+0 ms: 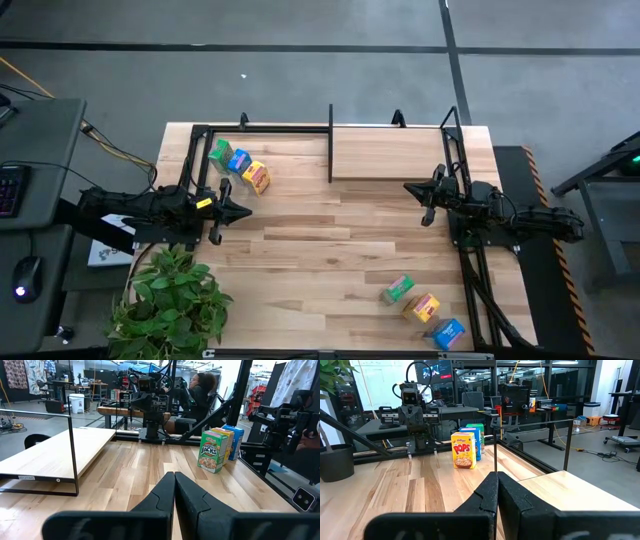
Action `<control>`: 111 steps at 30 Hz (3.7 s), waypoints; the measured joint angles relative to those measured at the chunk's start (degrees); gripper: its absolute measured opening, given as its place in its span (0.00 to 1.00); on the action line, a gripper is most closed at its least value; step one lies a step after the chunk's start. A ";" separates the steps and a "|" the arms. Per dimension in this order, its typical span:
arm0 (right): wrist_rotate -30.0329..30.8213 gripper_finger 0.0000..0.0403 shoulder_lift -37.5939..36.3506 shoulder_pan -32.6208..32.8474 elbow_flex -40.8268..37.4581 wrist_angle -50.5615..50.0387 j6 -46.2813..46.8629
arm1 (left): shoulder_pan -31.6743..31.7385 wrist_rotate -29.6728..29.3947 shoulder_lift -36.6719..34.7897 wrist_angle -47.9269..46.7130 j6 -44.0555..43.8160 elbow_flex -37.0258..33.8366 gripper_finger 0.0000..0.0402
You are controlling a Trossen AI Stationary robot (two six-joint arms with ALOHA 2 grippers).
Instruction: Stack cereal on shelf
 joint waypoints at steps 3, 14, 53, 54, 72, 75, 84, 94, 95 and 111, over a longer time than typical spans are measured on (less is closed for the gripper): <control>0.00 0.00 0.00 0.00 -0.02 0.00 0.02 | -0.02 0.00 0.00 0.00 0.00 0.00 0.01; 0.02 0.00 0.00 0.00 -0.01 0.00 0.01 | -0.01 0.01 0.00 0.00 0.00 0.00 0.01; -0.09 0.00 0.00 0.00 -0.02 0.02 0.00 | -0.02 -2.26 0.04 13.18 0.23 -0.04 0.01; -0.09 0.00 0.00 0.00 0.00 0.00 0.00 | 0.02 -4.00 0.02 17.25 0.73 -0.32 0.01; 0.01 0.00 0.00 0.01 -0.02 0.02 0.00 | 5.55 -36.50 36.74 -5.86 -7.60 27.82 0.46; 0.02 0.00 0.00 0.00 0.00 0.00 0.02 | 8.44 -33.92 43.53 -18.31 -12.57 36.07 0.55; 0.04 0.00 0.00 0.02 0.00 0.02 0.02 | 18.59 -25.71 60.82 -38.61 -23.86 49.66 0.66; 0.04 0.00 0.00 0.00 -0.01 0.01 0.00 | 25.00 -18.04 71.12 -39.87 -24.57 49.92 0.65; 0.05 0.00 0.00 0.00 0.00 0.00 0.00 | 25.25 -18.13 71.71 -39.85 -24.57 49.92 0.65; 0.06 0.00 0.00 0.00 -0.01 0.01 0.00 | 25.53 -21.60 73.46 -43.94 -28.17 49.92 0.65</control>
